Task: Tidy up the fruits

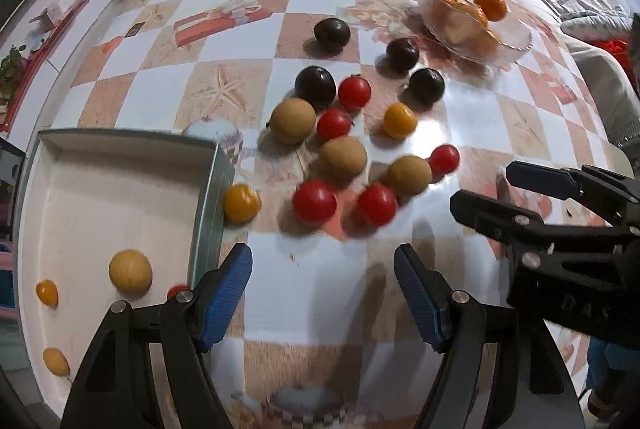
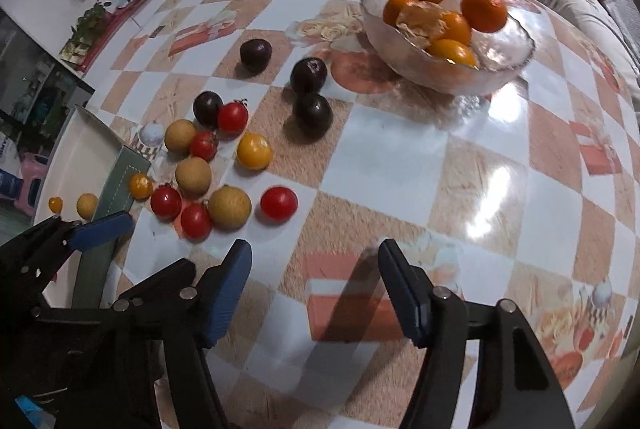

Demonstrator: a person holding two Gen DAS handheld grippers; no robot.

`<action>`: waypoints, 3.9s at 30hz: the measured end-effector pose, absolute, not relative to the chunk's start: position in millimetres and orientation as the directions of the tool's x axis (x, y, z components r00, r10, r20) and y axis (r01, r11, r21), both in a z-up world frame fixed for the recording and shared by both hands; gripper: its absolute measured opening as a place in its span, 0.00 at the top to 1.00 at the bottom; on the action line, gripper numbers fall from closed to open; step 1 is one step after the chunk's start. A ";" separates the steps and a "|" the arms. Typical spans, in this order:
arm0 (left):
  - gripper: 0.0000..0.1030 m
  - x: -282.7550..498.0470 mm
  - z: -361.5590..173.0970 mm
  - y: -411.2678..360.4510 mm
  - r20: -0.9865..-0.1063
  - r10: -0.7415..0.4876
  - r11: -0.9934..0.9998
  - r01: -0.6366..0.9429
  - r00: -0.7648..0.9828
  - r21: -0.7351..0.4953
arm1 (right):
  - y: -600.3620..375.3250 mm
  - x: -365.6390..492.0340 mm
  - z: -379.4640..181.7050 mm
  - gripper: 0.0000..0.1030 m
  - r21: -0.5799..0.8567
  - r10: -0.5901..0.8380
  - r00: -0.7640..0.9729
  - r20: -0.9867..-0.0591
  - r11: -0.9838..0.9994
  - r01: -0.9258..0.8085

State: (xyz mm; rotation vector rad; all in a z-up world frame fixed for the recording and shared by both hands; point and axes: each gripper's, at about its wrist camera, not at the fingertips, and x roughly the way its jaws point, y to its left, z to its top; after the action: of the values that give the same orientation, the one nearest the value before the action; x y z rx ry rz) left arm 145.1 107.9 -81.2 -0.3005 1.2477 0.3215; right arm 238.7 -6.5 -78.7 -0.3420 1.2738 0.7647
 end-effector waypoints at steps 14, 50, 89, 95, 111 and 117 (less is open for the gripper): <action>0.55 175.8 -85.6 102.4 -0.945 0.107 0.946 -0.325 0.309 0.001 | 23.6 247.3 -82.8 0.74 0.188 0.343 0.058 -0.938 0.641 -0.744; 0.82 162.2 -84.1 100.1 -0.950 0.060 0.956 -0.292 0.305 -0.033 | -38.9 228.2 -84.1 0.79 0.310 0.388 0.012 -0.921 0.753 -0.581; 0.77 156.3 -80.3 93.4 -0.944 0.042 0.955 -0.292 0.328 -0.060 | -48.8 213.6 -77.1 0.79 0.322 0.393 0.023 -0.919 0.782 -0.534; 0.77 140.1 -69.7 90.9 -0.941 0.020 0.955 -0.286 0.339 -0.082 | -47.6 203.1 -73.1 0.79 0.319 0.389 0.020 -0.921 0.782 -0.536; 0.77 84.2 -26.0 105.5 -0.922 0.009 0.934 -0.334 0.388 -0.131 | -24.5 170.6 -47.7 0.79 0.316 0.399 0.022 -0.917 0.758 -0.570; 0.77 54.7 -16.8 130.7 -0.922 0.040 0.915 -0.385 0.386 -0.121 | 3.1 153.4 -35.7 0.79 0.317 0.410 0.013 -0.912 0.725 -0.612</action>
State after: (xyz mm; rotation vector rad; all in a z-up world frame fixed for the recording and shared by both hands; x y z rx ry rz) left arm 54.7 130.7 -16.8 -0.3411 1.1482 0.2773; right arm 153.4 3.1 -35.7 -0.1859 1.3383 0.8032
